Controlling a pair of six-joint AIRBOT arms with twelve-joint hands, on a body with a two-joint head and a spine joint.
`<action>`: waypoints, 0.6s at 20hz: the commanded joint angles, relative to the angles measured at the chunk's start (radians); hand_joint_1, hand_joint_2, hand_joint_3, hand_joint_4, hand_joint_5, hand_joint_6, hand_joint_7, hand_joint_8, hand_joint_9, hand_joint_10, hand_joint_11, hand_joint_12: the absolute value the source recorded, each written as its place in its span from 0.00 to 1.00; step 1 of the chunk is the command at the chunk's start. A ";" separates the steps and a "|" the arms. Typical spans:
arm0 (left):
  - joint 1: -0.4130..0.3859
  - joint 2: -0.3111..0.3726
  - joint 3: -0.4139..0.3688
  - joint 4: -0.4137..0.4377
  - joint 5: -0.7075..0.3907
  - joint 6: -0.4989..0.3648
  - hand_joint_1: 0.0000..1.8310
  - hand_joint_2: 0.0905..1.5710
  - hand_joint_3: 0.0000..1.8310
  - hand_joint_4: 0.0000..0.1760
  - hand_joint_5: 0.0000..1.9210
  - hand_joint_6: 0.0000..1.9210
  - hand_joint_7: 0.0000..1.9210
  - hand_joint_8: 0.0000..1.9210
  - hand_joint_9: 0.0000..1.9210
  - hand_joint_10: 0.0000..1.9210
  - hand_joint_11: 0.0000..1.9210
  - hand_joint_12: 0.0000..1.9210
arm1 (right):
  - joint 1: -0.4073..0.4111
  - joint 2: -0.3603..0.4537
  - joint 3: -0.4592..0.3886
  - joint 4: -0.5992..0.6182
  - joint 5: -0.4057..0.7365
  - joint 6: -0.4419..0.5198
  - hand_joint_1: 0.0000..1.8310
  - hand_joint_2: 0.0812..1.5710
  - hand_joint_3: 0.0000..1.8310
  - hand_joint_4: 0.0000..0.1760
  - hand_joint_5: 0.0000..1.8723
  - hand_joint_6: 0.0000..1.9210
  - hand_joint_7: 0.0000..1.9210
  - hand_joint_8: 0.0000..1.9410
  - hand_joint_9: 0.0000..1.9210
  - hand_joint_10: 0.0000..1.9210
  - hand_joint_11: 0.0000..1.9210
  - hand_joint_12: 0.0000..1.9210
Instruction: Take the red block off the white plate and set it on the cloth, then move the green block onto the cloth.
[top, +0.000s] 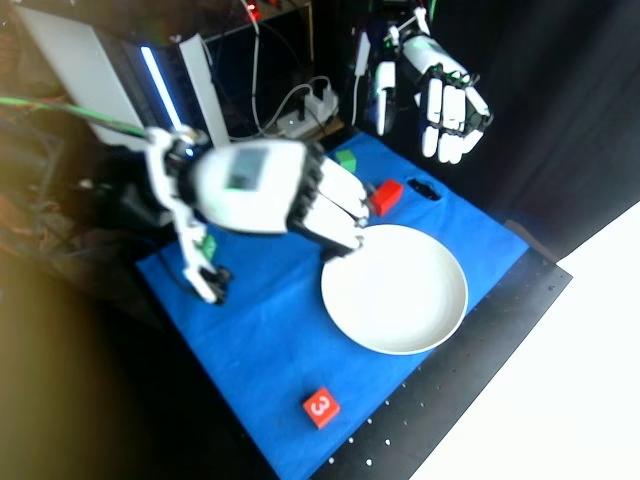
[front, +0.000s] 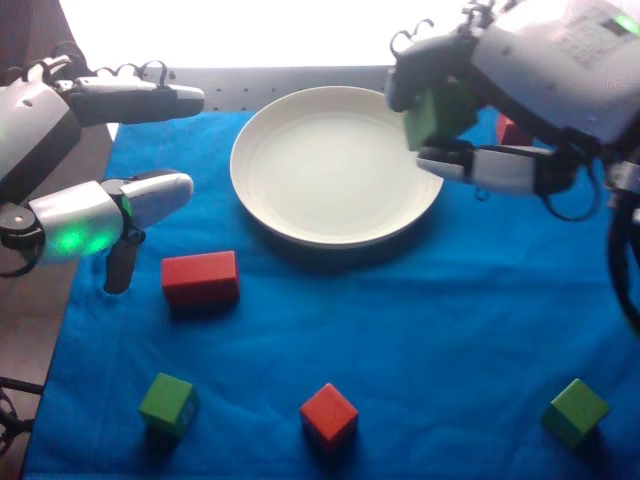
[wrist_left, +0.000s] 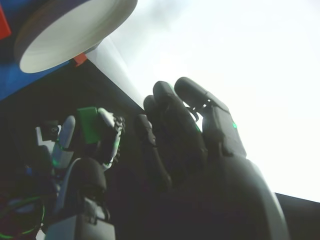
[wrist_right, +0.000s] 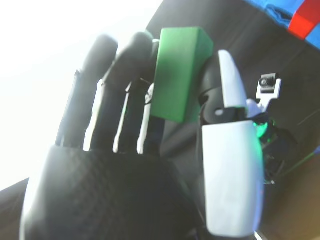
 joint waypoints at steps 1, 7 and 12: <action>-0.003 0.006 -0.002 0.014 -0.133 -0.002 0.31 0.74 0.00 0.49 0.32 0.00 0.33 0.00 0.32 0.01 0.03 0.70 | 0.003 0.014 -0.015 -0.048 -0.168 0.000 0.69 0.71 0.00 0.00 0.53 0.38 0.48 0.71 0.45 0.85 0.36 1.00; 0.022 0.011 -0.012 0.000 -0.158 -0.002 0.31 0.75 0.00 0.44 0.32 0.00 0.33 0.00 0.32 0.01 0.04 0.69 | -0.082 0.082 -0.088 -0.053 -0.238 0.006 0.65 0.68 0.00 0.00 0.56 0.44 0.57 0.80 0.56 0.96 0.54 1.00; 0.038 0.019 -0.021 -0.009 -0.180 -0.002 0.29 0.75 0.00 0.48 0.33 0.00 0.34 0.00 0.33 0.02 0.04 0.70 | -0.154 0.087 -0.091 -0.053 -0.246 0.078 0.70 0.68 0.00 0.00 0.60 0.30 0.54 0.62 0.50 0.86 0.46 1.00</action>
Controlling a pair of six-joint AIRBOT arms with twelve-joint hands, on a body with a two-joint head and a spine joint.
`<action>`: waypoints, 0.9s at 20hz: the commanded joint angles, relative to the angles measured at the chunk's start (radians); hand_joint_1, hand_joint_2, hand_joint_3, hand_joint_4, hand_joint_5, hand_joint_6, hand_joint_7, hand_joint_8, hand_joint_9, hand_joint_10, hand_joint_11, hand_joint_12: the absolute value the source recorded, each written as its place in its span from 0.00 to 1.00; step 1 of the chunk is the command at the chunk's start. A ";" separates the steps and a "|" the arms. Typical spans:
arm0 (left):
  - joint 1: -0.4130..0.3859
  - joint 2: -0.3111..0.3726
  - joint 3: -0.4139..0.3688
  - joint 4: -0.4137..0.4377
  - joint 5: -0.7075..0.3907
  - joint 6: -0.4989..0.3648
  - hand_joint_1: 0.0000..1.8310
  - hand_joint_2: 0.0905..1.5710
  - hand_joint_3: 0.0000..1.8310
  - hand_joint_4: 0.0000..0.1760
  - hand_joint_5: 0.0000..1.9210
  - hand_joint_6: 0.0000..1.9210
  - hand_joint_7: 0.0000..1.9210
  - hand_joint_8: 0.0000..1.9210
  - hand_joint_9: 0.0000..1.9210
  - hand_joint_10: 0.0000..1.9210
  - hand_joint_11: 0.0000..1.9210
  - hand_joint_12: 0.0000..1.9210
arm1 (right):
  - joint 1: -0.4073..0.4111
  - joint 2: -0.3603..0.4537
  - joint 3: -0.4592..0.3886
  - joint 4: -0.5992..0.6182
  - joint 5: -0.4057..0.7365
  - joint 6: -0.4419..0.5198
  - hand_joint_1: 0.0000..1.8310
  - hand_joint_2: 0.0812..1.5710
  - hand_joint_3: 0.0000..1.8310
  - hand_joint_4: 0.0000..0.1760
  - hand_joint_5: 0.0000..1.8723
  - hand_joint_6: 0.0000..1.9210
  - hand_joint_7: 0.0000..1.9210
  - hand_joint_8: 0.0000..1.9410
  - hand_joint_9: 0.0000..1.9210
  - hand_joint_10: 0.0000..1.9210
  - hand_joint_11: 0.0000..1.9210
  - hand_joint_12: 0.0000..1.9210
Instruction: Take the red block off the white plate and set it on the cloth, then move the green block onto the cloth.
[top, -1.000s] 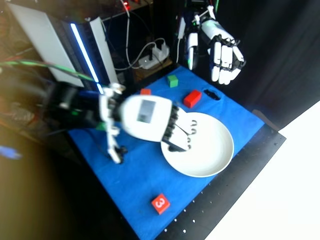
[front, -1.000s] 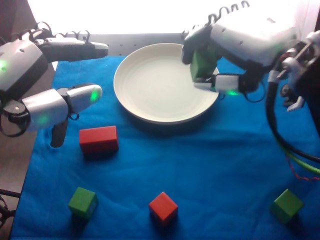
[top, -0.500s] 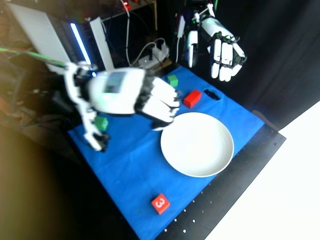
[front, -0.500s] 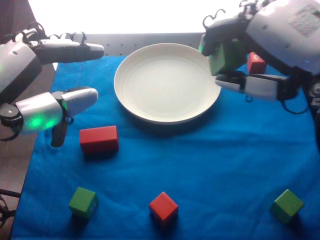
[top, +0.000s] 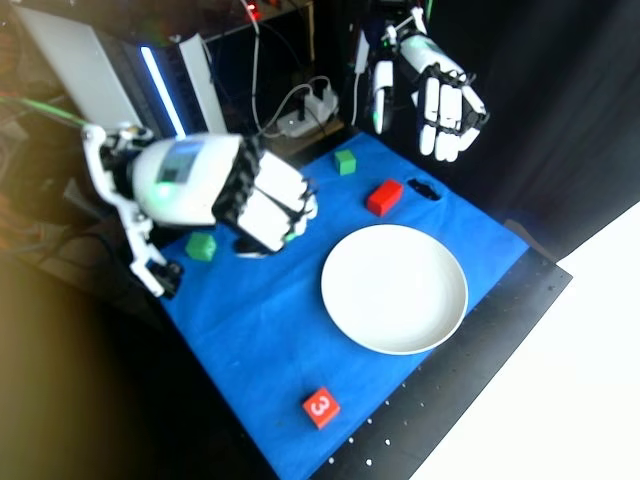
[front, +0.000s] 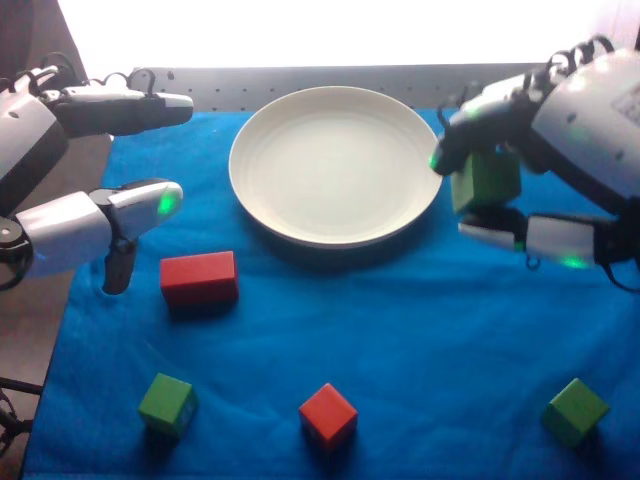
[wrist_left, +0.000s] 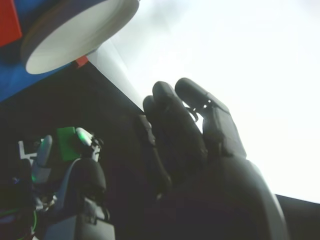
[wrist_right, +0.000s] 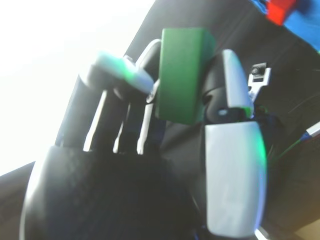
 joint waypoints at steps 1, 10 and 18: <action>-0.008 0.006 -0.002 0.008 -0.134 -0.002 0.29 0.75 0.00 0.50 0.33 0.00 0.34 0.00 0.34 0.02 0.05 0.70 | 0.001 0.002 -0.003 -0.034 -0.127 0.016 0.70 0.68 0.00 0.00 0.60 0.30 0.53 0.63 0.50 0.87 0.46 1.00; -0.004 0.008 -0.006 0.006 -0.140 -0.002 0.30 0.75 0.00 0.38 0.32 0.00 0.34 0.00 0.33 0.02 0.04 0.69 | -0.058 0.003 -0.029 -0.014 -0.129 0.022 0.69 0.68 0.00 0.00 0.56 0.40 0.55 0.56 0.48 0.72 0.43 0.90; -0.004 0.007 -0.007 0.005 -0.142 -0.002 0.30 0.76 0.00 0.45 0.33 0.00 0.34 0.00 0.32 0.01 0.01 0.70 | -0.077 -0.009 -0.026 0.012 -0.128 0.022 0.56 0.56 0.00 0.00 0.20 0.37 0.20 0.36 0.13 0.60 0.05 0.95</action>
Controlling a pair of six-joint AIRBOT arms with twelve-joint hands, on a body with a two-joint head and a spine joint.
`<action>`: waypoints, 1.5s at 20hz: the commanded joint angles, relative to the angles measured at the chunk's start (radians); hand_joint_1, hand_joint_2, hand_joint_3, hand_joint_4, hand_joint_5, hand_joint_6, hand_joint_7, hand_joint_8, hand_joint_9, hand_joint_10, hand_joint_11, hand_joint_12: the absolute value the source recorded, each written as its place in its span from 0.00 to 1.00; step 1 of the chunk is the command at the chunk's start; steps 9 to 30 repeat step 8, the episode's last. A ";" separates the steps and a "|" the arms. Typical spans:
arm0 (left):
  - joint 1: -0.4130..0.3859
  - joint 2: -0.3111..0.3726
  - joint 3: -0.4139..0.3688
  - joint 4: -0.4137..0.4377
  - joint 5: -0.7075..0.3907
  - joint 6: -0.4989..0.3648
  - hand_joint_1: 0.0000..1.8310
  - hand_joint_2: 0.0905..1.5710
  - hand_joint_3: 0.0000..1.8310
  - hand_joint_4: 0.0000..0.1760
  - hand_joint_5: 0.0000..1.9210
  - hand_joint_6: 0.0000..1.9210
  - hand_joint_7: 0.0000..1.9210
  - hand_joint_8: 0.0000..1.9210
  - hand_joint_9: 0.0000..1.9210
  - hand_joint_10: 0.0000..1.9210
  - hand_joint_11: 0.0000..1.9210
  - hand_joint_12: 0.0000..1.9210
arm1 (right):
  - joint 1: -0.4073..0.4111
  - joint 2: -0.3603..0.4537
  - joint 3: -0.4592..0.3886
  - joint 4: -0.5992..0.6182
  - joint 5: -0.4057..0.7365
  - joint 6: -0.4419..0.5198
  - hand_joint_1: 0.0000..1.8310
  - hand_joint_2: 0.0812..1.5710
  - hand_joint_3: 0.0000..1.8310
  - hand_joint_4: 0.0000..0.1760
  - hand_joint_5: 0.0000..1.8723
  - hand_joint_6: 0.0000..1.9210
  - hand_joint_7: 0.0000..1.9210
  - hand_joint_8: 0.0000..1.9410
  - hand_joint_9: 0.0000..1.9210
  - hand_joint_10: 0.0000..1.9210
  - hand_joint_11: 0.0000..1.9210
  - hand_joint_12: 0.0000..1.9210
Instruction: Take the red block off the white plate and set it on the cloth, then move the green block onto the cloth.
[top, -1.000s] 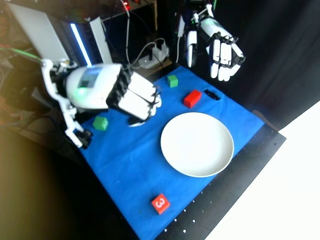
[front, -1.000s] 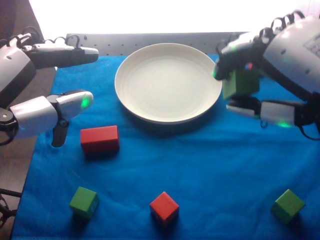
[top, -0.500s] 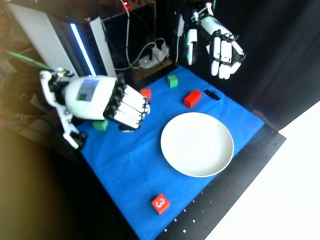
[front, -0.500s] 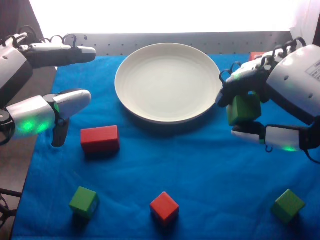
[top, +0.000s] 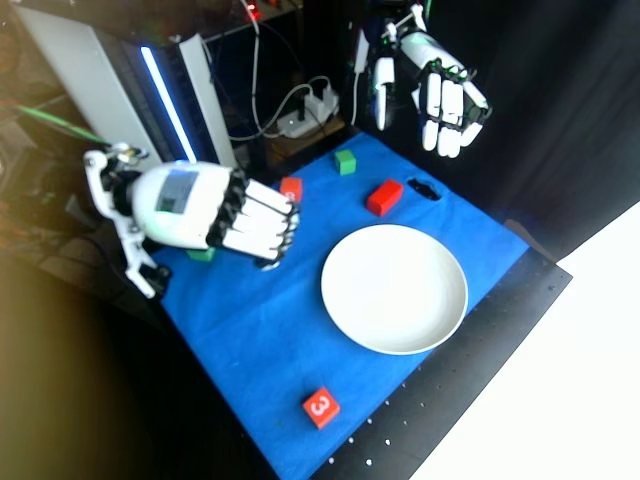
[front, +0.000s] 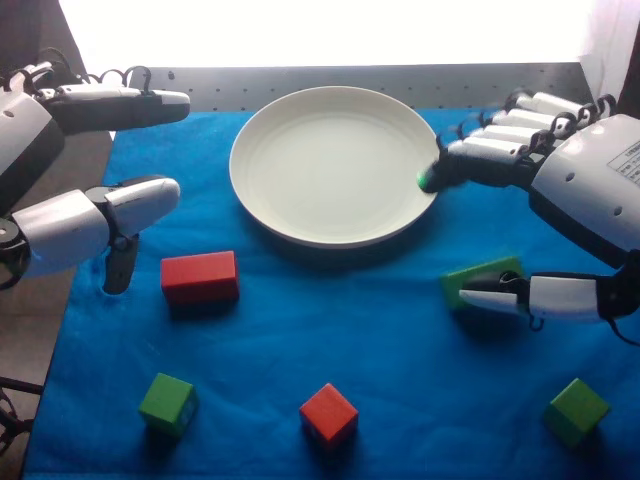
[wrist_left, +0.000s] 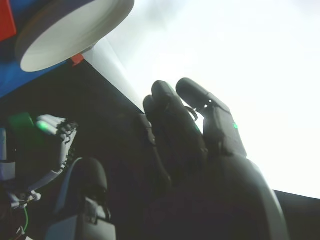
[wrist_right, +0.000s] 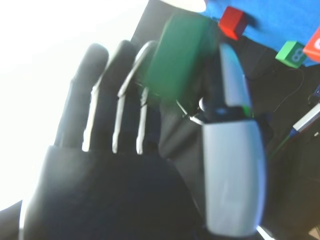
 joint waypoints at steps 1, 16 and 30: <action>-0.007 0.006 -0.001 0.011 -0.127 -0.002 0.29 0.76 0.00 0.42 0.32 0.00 0.34 0.00 0.32 0.01 0.02 0.70 | 0.005 0.000 0.000 -0.020 -0.124 0.005 0.56 0.57 0.00 0.00 0.18 0.36 0.17 0.37 0.10 0.61 0.03 0.95; -0.004 0.006 -0.001 0.008 -0.137 -0.002 0.29 0.74 0.00 0.36 0.32 0.00 0.33 0.00 0.31 0.01 0.02 0.70 | 0.005 0.014 -0.005 -0.013 -0.165 0.008 0.60 0.59 0.00 0.00 0.14 0.42 0.12 0.47 0.05 0.65 0.00 0.94; -0.004 0.006 -0.001 0.008 -0.137 -0.002 0.29 0.74 0.00 0.36 0.32 0.00 0.33 0.00 0.31 0.01 0.02 0.70 | 0.005 0.014 -0.005 -0.013 -0.165 0.008 0.60 0.59 0.00 0.00 0.14 0.42 0.12 0.47 0.05 0.65 0.00 0.94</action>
